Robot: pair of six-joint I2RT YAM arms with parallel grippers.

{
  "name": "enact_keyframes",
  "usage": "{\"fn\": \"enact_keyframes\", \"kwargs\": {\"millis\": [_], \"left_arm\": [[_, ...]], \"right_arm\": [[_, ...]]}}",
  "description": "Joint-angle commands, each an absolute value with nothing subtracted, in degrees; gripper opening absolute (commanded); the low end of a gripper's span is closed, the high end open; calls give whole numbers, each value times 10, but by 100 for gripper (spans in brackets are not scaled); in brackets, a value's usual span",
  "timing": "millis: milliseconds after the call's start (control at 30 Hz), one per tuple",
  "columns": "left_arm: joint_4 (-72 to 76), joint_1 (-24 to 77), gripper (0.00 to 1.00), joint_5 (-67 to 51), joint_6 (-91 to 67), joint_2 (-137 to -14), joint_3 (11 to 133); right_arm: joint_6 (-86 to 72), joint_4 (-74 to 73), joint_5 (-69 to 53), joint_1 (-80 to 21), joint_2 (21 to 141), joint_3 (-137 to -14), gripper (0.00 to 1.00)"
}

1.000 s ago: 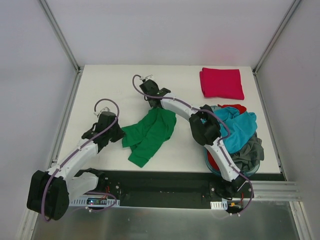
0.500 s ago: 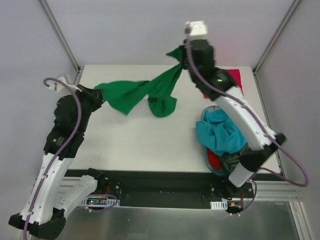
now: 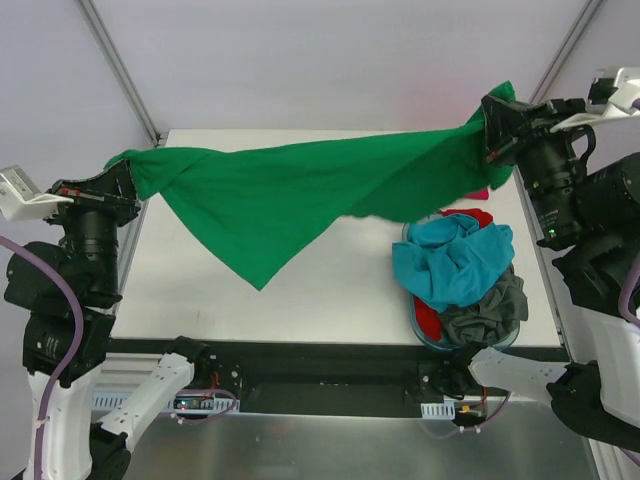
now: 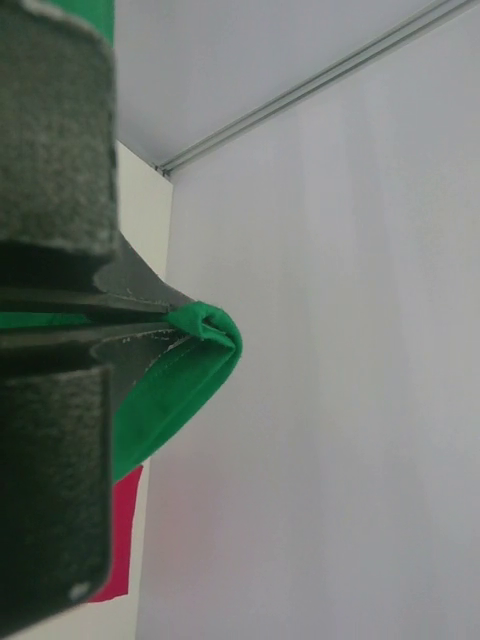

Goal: Fold and stack the t-shirts
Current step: Flatten out the tshirt

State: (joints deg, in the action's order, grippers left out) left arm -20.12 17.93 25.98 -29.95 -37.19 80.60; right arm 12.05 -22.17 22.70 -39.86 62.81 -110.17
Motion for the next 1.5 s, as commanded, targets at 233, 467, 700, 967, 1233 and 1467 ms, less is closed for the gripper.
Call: {"fn": "enact_keyframes", "kwargs": {"millis": [233,467,700,967,1233,1467], "left_arm": [[-212,177,0,393,-246,-424,837],[-213,177,0,419,-232,-425,838],[-213,178,0,417,-234,-404,831],[-133,165,0,391,-179,-596,904],[-176,92,0,301,-120,-849,1243],[-190,60,0,293,-112,-826,1222]], "right_arm": [[147,-197,263,-399,593,-1036,1],[126,-205,242,-399,580,-1007,0],[88,-253,216,-399,570,-1017,1],[117,-242,241,-359,683,-1074,1],[82,-243,127,-258,891,-1302,1],[59,-237,91,-245,858,-1222,1]]}}
